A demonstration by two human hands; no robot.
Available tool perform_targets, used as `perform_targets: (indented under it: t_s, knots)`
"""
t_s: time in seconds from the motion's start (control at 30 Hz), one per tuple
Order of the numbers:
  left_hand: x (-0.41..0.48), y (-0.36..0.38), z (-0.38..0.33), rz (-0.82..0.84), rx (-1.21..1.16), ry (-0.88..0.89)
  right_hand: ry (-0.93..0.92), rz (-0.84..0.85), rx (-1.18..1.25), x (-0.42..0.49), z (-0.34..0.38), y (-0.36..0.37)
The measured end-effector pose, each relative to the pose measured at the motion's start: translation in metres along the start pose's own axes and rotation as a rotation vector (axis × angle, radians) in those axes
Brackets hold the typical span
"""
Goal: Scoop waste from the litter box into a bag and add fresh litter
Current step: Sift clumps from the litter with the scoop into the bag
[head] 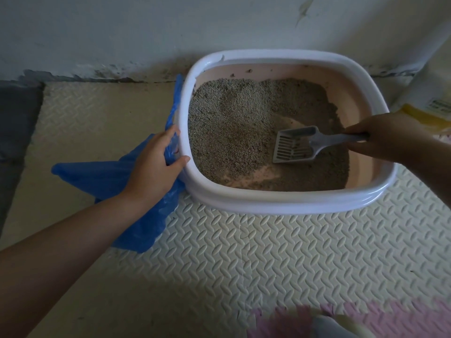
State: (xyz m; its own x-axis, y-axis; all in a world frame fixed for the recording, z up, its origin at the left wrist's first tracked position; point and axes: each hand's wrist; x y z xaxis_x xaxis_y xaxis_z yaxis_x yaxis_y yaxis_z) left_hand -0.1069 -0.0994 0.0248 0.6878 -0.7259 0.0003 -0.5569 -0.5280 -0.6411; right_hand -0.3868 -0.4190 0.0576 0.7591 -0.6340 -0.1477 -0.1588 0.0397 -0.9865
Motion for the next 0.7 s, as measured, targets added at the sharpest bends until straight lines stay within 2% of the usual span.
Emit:
perform_targets:
  t_s: [0.23,0.37,0.7]
  knots:
    - [0.0,0.001,0.002,-0.006,0.008,0.003,-0.097,0.052,0.048,0.02,0.022,0.003]
    - [0.0,0.002,0.004,-0.01,-0.005,0.003,-0.086,0.051,0.114,0.032,0.036,0.009]
    - [0.0,0.001,0.006,-0.003,-0.028,-0.015,-0.055,-0.065,0.279,0.059,0.116,0.033]
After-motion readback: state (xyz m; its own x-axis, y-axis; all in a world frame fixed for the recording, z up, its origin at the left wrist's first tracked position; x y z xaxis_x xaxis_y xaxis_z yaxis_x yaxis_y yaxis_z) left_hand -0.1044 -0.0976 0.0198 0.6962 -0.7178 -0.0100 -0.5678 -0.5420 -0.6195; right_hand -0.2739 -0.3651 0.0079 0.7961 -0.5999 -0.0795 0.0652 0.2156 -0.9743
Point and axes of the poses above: each hand's wrist, its own x-axis towards the middle knuckle, its own y-axis out of the palm, z = x × y, and after that the axes turned 4 degrees about -z, right-handed
